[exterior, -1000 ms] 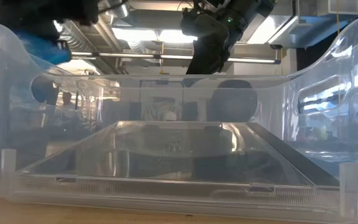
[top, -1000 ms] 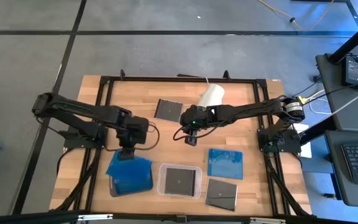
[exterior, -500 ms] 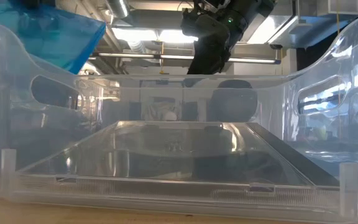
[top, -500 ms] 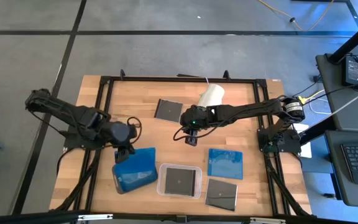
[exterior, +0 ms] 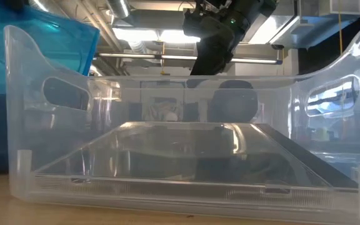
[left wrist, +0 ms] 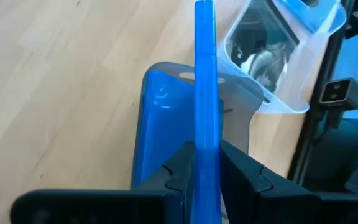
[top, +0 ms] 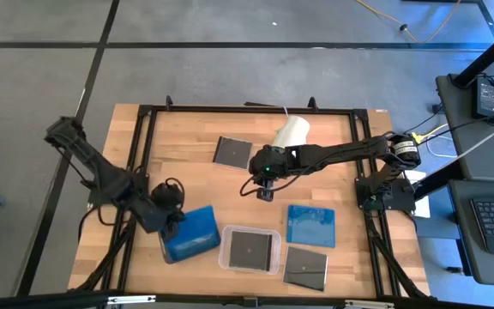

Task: Pick & place jewel cases by type
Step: Put the left blue CD case into the black bin

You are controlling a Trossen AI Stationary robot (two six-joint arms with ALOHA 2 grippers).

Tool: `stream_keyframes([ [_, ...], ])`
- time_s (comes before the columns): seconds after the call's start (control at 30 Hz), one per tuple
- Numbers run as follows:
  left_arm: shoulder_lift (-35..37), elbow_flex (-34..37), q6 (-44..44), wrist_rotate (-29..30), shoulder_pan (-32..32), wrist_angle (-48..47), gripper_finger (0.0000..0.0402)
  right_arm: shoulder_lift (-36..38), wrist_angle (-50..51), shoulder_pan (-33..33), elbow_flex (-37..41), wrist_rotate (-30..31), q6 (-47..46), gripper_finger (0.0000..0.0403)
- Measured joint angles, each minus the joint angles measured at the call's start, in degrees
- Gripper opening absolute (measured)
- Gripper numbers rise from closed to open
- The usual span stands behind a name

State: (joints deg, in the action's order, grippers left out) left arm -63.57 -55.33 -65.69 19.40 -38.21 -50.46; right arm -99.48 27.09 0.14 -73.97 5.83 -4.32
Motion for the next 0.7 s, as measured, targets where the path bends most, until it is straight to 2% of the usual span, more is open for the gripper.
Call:
stream_keyframes([
  [0.5, -6.8, 0.0, 2.2, -1.8, -1.9, 0.0, 0.0073, 0.0, 0.1, 0.0, 0.0, 0.0, 0.3, 0.0096],
  [0.7, -6.8, 0.0, 1.1, 0.2, -1.9, -0.7, 0.0115, 0.0, 1.5, 0.0, 0.0, 0.0, 0.5, 0.0096],
])
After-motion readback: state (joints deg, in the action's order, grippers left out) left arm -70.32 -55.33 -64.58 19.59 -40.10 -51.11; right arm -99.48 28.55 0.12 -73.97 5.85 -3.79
